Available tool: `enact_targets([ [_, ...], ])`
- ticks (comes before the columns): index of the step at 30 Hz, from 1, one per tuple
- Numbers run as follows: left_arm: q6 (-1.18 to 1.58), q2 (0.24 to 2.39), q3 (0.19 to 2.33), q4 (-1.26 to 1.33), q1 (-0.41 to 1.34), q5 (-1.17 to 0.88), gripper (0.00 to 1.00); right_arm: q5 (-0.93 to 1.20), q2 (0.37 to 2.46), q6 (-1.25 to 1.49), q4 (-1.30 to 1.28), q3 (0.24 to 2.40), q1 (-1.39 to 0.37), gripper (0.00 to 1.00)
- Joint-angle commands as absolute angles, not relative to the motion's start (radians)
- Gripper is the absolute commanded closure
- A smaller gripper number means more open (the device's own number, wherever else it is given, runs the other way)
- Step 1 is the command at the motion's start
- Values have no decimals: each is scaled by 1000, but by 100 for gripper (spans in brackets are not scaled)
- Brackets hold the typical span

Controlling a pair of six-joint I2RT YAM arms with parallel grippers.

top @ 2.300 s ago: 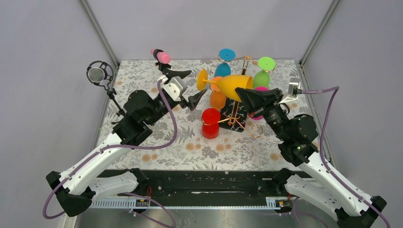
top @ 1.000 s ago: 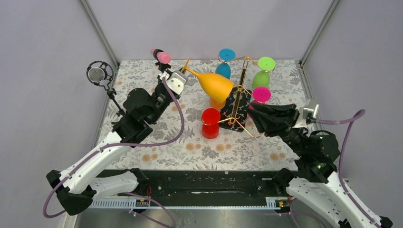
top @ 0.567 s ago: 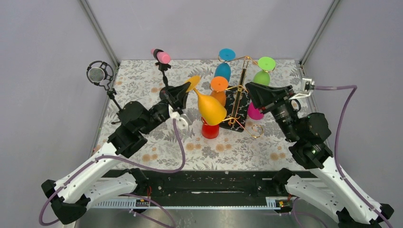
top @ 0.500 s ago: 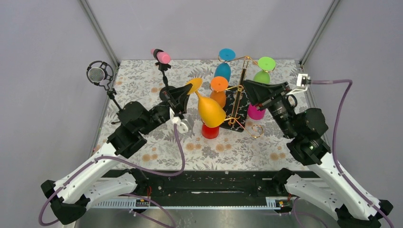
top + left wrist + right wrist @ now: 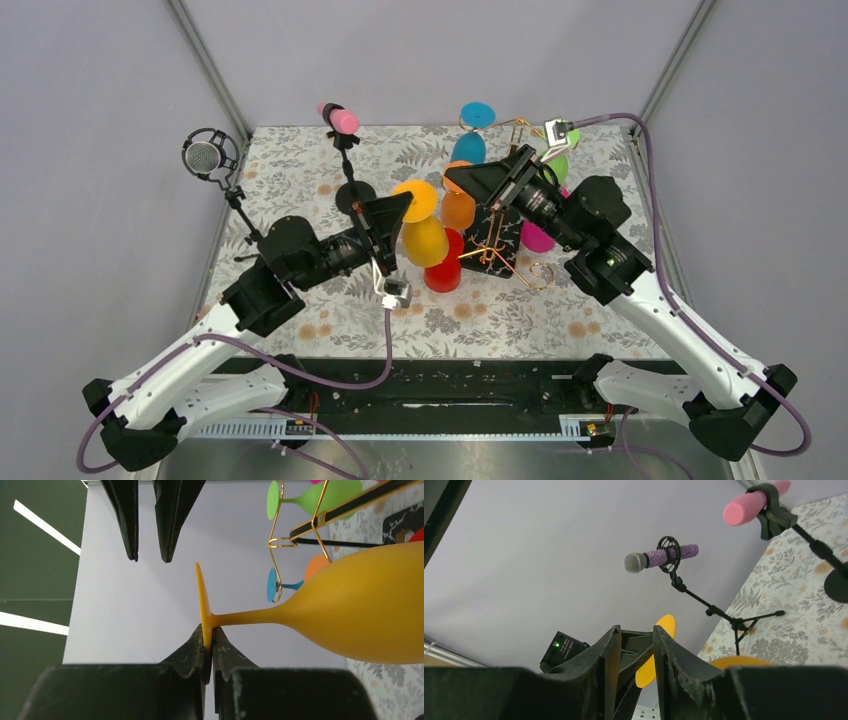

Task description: Place the wine glass upside down on the wine glass rack

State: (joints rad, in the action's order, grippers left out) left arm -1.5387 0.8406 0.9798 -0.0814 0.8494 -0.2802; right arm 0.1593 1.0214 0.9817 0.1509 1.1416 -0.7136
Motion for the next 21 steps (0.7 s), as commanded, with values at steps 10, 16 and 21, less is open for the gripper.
enact_targets([
  [10, -1790, 855, 1063, -118, 878, -151, 100, 308, 1066, 1083, 147, 1162, -714, 60],
  [16, -1802, 862, 1072, -118, 887, -142, 100, 328, 1101, 1079, 124, 1161, -714, 60],
  [21, -1807, 862, 1073, -118, 892, -129, 100, 328, 1113, 1075, 121, 1154, -715, 60],
])
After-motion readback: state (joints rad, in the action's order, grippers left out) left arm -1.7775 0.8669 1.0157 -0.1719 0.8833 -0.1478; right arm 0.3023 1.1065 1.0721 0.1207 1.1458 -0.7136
